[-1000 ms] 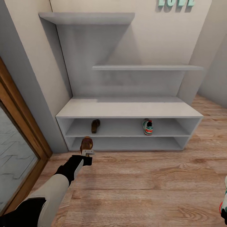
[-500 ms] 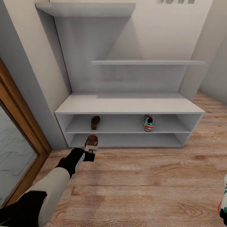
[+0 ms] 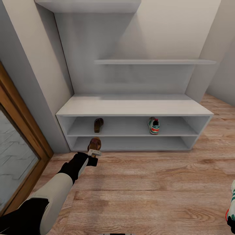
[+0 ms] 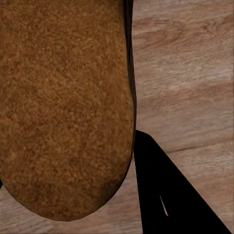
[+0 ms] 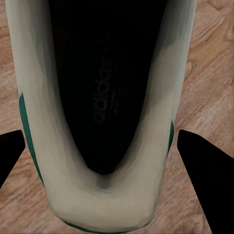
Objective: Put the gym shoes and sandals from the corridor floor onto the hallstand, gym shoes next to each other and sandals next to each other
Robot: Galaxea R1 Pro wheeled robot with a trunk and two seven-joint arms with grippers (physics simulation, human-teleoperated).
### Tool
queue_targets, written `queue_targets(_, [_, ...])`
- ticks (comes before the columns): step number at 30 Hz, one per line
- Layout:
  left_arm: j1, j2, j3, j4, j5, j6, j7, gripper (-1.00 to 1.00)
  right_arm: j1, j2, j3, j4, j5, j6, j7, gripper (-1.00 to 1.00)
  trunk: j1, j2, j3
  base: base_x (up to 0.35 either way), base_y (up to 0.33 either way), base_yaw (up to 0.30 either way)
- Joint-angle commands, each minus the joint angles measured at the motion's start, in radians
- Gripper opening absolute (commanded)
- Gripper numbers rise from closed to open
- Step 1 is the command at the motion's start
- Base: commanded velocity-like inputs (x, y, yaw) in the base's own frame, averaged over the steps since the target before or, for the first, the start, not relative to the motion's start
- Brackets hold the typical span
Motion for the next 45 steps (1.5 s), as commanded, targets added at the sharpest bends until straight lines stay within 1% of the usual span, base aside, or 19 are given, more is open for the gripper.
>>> queue_targets(1, [0.000,0.000,-0.001,-0.002,-0.014,0.005,-0.009,-1.00,-0.001,0.000,0.001,0.001,-0.008,-0.004,0.001,-1.00,0.000,0.000,-0.001,0.063,-0.005,0.000])
queue_targets(7, [0.001,0.000,-0.001,-0.002,-0.015,0.003,-0.008,-1.00,-0.001,0.000,0.001,0.002,-0.008,-0.004,0.001,-1.00,0.000,0.000,-0.001,0.204,-0.087,0.000])
queue_targets(11, [0.002,0.000,-0.001,-0.003,-0.016,-0.007,-0.004,-1.00,-0.001,0.000,0.001,0.006,-0.007,-0.004,0.000,-1.00,0.000,0.000,-0.001,0.283,-0.160,0.000])
queue_targets(26, [0.000,0.000,-0.001,-0.003,-0.016,-0.008,-0.005,-1.00,-0.001,0.000,0.001,0.007,-0.007,-0.003,0.000,-1.00,0.000,0.000,-0.001,0.295,-0.156,0.000])
queue_targets(35, [0.012,0.003,-0.001,-0.002,-0.017,-0.010,-0.005,-1.00,-0.001,0.000,0.001,0.007,-0.007,-0.004,0.000,-1.00,0.000,0.000,-0.001,0.331,-0.017,0.000])
queue_targets(41, [0.013,0.002,-0.002,-0.002,-0.016,-0.010,-0.005,-1.00,-0.001,0.000,0.001,0.007,-0.007,-0.004,0.000,-1.00,0.000,0.000,-0.001,0.071,-0.006,0.000])
queue_targets(45, [0.012,0.002,-0.002,-0.002,-0.016,-0.010,-0.005,-1.00,-0.001,0.000,0.001,0.007,-0.007,-0.004,0.000,-1.00,0.000,0.000,-0.001,0.224,-0.086,0.000])
